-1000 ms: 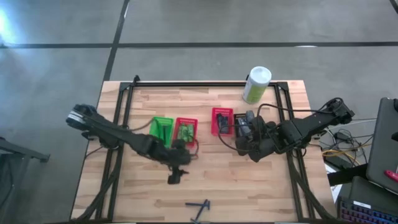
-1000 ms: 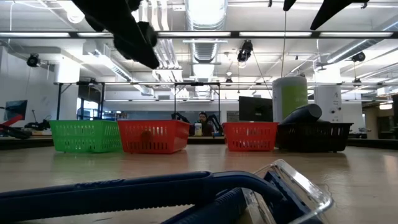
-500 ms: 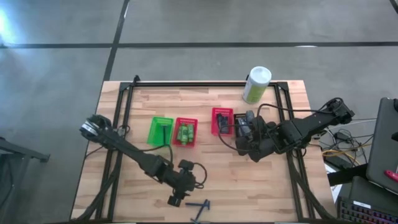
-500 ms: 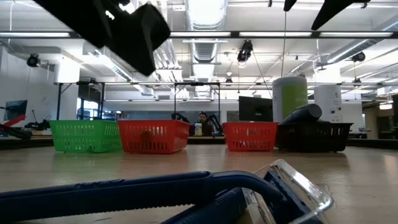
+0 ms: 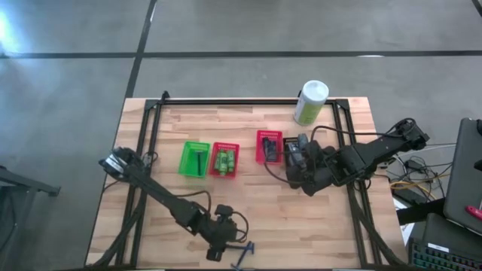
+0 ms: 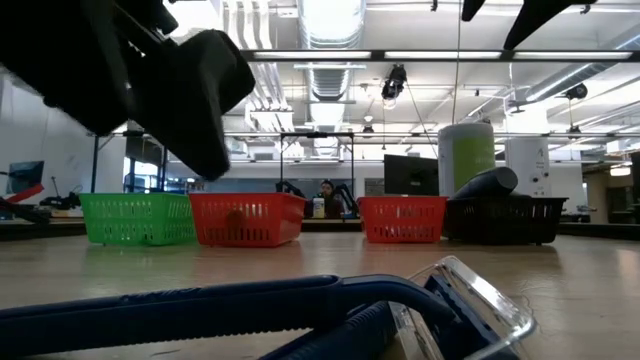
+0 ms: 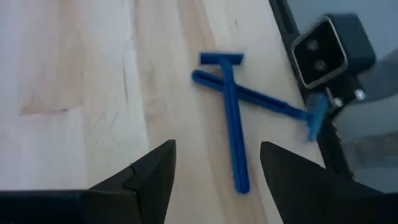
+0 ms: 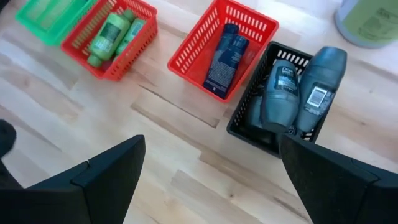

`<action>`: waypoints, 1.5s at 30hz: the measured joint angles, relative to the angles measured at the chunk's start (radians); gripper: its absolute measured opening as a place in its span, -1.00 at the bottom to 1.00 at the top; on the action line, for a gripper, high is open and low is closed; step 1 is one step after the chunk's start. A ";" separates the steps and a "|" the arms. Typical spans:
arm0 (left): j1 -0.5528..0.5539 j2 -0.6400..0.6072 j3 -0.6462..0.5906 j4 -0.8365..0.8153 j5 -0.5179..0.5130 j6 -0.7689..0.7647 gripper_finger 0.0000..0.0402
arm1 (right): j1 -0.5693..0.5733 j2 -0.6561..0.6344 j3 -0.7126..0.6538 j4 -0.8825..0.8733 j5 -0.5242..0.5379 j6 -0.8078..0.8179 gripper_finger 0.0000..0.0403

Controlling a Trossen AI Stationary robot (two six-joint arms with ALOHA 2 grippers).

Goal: Pick & Place Travel size toiletries
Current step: Put the blue razor into the green basket

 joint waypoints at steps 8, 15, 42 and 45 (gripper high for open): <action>-0.007 0.053 0.062 0.037 -0.021 -0.009 0.19 | 0.002 0.000 0.000 0.001 -0.068 -0.147 0.83; -0.024 0.199 0.169 -0.014 -0.018 -0.009 0.17 | 0.002 0.000 0.000 -0.024 -0.070 -0.221 0.83; -0.015 0.273 0.297 -0.116 -0.095 -0.048 -0.83 | 0.002 -0.003 0.000 -0.049 -0.067 -0.288 0.83; -0.009 0.264 0.312 -0.137 -0.096 -0.073 -0.83 | 0.002 -0.004 0.000 -0.049 -0.067 -0.293 0.83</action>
